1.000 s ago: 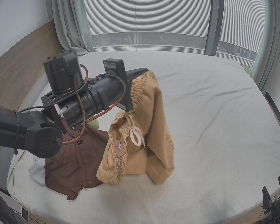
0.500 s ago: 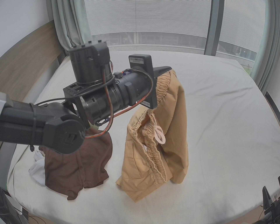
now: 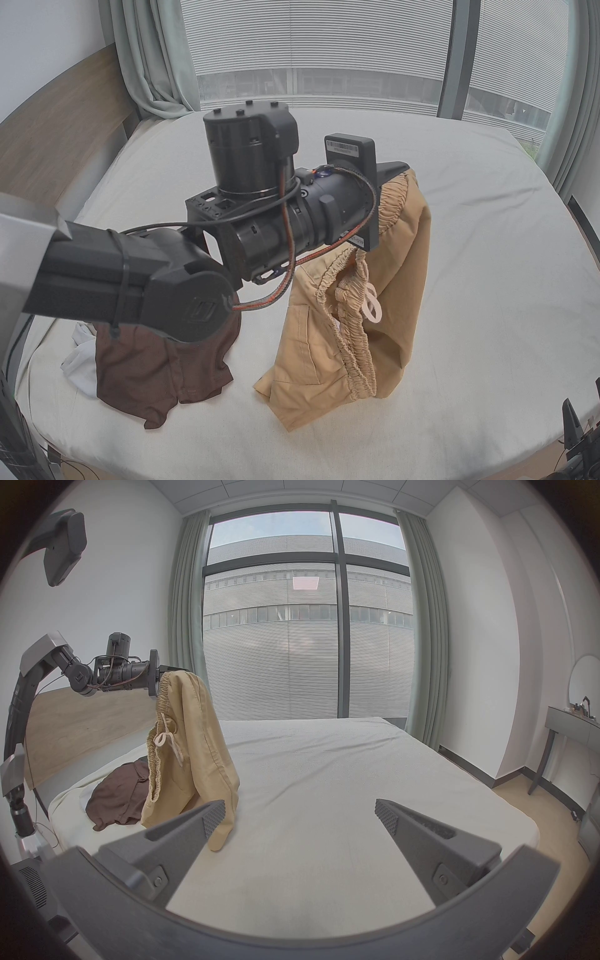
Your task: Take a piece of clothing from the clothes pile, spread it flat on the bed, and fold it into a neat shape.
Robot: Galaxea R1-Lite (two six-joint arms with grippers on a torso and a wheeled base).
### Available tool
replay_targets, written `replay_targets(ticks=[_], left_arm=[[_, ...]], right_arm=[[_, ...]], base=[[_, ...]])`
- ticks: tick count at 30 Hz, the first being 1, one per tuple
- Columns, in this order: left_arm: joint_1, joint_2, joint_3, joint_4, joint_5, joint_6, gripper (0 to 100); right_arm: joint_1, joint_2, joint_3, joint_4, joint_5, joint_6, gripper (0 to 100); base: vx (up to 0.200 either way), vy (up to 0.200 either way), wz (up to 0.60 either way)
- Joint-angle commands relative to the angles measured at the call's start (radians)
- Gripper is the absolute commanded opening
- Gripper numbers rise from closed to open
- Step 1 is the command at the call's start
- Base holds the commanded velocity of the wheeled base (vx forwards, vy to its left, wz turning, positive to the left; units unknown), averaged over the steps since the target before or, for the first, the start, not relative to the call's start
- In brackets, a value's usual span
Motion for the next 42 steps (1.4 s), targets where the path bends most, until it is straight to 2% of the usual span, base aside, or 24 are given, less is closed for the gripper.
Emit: replay_targets(ticks=[1, 6, 18, 24, 32, 36, 38, 39, 42], left_arm=[[-0.02, 0.025, -0.043, 0.015, -0.001, -0.01, 0], [-0.027, 0.025, -0.103, 0.056, -0.004, -0.064, 0], [-0.074, 0.06, -0.208, 0.101, -0.002, -0.109, 0], [-0.063, 0.062, -0.201, 0.121, 0.001, -0.135, 0], [0.043, -0.001, -0.041, 0.069, 0.018, -0.08, 0], [0.095, -0.081, 0.137, -0.036, 0.013, -0.001, 0], [0.106, -0.095, 0.17, -0.048, 0.007, 0.025, 0], [0.134, -0.124, 0.238, -0.065, -0.017, 0.085, 0], [0.166, -0.171, 0.321, -0.089, -0.074, 0.125, 0]], right_arm=[[-0.001, -0.01, 0.018, 0.0, 0.0, 0.0, 100], [-0.001, -0.01, 0.018, 0.0, 0.0, 0.0, 100], [0.001, -0.01, 0.018, 0.0, 0.0, 0.0, 100], [0.001, -0.01, 0.018, 0.0, 0.0, 0.0, 100], [-0.001, -0.01, 0.018, 0.0, 0.0, 0.0, 100], [0.001, -0.01, 0.018, 0.0, 0.0, 0.0, 100], [0.001, -0.01, 0.018, 0.0, 0.0, 0.0, 100], [-0.001, -0.01, 0.018, 0.0, 0.0, 0.0, 100], [0.001, -0.01, 0.018, 0.0, 0.0, 0.0, 100]], base=[[0.0, 0.0, 0.0], [0.0, 0.0, 0.0], [0.0, 0.0, 0.0], [0.0, 0.0, 0.0], [0.0, 0.0, 0.0], [0.0, 0.0, 0.0], [0.0, 0.0, 0.0], [0.0, 0.0, 0.0], [0.0, 0.0, 0.0]])
